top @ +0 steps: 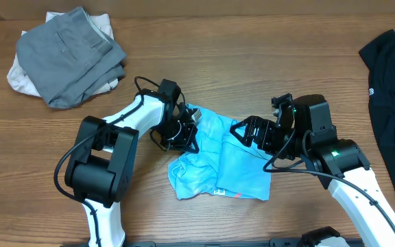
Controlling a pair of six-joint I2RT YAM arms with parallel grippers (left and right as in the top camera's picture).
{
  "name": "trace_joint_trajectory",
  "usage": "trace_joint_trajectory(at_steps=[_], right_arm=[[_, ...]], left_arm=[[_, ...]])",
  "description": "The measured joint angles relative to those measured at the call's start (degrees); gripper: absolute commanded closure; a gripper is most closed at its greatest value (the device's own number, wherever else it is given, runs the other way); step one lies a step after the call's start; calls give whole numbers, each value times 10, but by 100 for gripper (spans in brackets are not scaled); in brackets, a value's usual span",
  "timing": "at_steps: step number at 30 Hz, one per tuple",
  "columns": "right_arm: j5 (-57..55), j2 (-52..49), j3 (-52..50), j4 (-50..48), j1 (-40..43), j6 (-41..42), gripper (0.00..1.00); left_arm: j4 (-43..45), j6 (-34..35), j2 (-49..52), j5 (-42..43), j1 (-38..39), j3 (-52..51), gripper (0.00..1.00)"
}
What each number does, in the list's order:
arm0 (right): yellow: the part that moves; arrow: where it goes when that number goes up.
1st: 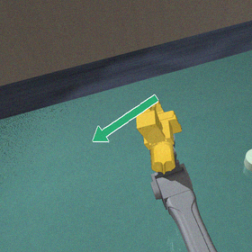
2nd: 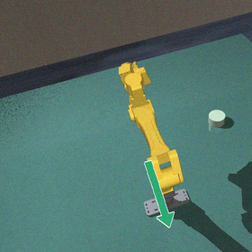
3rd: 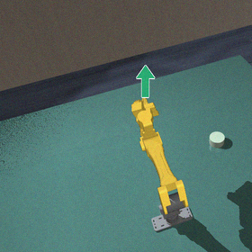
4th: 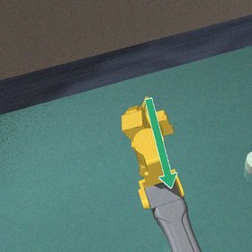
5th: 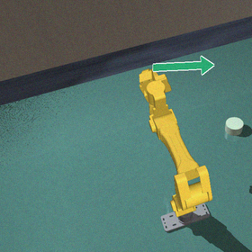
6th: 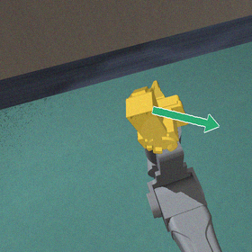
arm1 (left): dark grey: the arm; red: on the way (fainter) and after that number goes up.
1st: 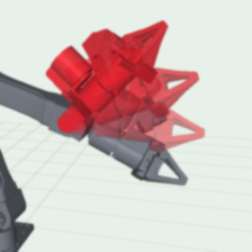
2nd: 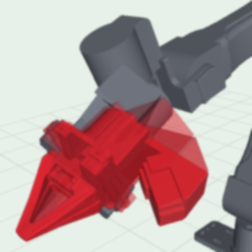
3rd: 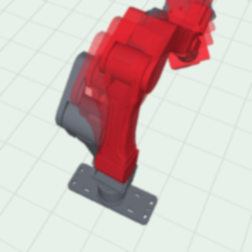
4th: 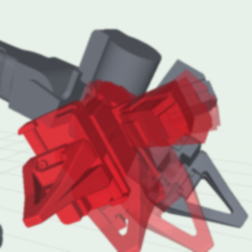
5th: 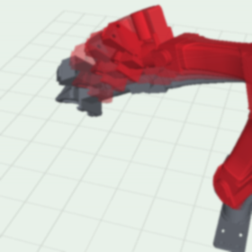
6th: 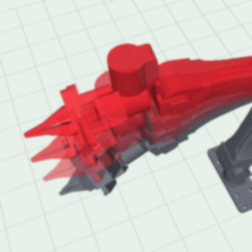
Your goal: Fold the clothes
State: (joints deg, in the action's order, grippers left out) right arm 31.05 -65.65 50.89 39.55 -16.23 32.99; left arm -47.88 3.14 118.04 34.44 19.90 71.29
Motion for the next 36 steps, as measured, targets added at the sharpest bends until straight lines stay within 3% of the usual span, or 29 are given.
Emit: trace_joint_trajectory(at_steps=[10, 17, 23, 30, 36], right_arm=[[0, 0, 0, 1, 0, 0, 0], [-6, 0, 0, 2, 0, 0, 0], [-40, 0, 0, 22, 0, 0, 0], [-67, 0, 0, 30, 0, 0, 0], [-88, -3, 0, 39, 0, 0, 0]], left_arm=[[-61, 61, -4, -44, -31, 4, 96], [-124, 104, -4, -72, -144, 0, 96], [-193, 143, 1, -149, -236, 11, 96], [-229, 162, -2, -242, -244, 30, 96], [-257, 176, -62, -324, -215, 50, 96]])
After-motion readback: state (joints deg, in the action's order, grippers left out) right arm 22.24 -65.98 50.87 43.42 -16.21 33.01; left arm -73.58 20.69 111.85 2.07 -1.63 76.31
